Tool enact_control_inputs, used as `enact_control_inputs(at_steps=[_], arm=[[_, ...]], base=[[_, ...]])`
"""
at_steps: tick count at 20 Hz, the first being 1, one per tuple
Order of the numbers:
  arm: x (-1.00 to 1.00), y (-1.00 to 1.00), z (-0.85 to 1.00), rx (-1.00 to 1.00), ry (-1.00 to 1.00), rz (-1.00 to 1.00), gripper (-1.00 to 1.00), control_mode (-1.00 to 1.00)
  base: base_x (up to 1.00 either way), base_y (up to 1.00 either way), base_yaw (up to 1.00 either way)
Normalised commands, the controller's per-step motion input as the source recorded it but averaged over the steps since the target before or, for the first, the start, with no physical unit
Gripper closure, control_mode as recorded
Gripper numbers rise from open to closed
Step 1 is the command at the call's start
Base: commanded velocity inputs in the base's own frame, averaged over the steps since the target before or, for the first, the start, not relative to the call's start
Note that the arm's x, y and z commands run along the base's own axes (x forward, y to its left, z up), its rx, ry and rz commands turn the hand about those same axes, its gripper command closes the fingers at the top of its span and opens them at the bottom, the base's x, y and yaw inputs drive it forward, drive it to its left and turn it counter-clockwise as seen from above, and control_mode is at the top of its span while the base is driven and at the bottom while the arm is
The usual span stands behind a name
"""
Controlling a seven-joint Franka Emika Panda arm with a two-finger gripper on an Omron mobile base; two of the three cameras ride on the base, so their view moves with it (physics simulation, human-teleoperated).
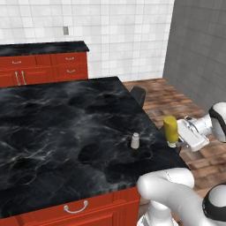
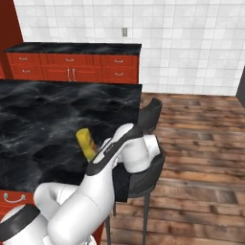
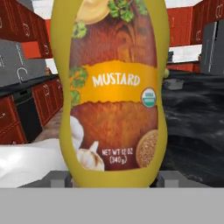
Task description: Move the mustard and shaker from the cabinet to the dining counter.
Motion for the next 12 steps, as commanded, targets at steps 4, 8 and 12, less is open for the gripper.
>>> enact_control_inputs(at_steps=[4, 8, 12], arm=[[0.36, -0.01, -0.39, 0.00, -0.01, -0.06, 1.00, -1.00], [0.32, -0.03, -0.44, -0.03, -0.09, 0.04, 1.00, -1.00], [0.34, -0.16, -0.35, 0.00, -0.05, 0.15, 1.00, -1.00]], base=[[0.00, 0.00, 0.00], [0.00, 0.00, 0.00], [0.00, 0.00, 0.00]])
